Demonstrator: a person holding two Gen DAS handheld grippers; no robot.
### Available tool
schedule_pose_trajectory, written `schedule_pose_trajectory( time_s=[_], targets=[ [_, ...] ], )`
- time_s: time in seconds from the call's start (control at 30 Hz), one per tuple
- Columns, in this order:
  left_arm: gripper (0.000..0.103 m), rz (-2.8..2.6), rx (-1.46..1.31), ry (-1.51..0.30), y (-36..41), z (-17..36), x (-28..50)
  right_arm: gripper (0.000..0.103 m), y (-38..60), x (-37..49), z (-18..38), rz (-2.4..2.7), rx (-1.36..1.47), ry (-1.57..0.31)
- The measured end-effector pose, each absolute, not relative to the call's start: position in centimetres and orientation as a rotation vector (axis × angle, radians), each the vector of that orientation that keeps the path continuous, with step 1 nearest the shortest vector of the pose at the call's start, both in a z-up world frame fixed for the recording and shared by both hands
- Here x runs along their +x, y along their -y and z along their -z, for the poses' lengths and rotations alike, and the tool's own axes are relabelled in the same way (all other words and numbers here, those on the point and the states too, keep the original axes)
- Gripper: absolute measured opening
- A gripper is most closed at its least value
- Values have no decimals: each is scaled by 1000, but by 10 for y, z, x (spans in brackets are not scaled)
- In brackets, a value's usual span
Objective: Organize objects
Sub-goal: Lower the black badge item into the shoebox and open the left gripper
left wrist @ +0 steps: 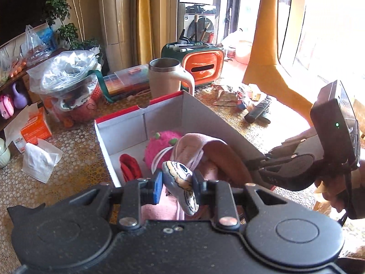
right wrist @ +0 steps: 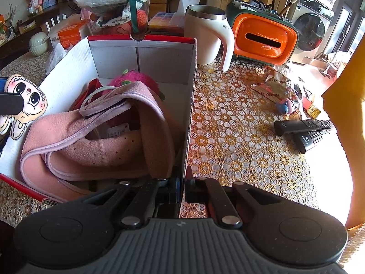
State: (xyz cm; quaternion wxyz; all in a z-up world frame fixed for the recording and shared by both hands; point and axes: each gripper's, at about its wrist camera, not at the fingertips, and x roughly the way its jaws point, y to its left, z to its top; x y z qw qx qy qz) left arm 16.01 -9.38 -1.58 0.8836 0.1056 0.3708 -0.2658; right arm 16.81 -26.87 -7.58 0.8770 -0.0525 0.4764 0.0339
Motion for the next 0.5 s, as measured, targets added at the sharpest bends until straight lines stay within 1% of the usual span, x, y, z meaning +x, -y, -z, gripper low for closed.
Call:
schedule_pose_trajectory(
  time_s=[0.5],
  targets=[
    [26,659,251,-873,154,55,173,3,271,167,76,-83,-104,-988]
  ],
)
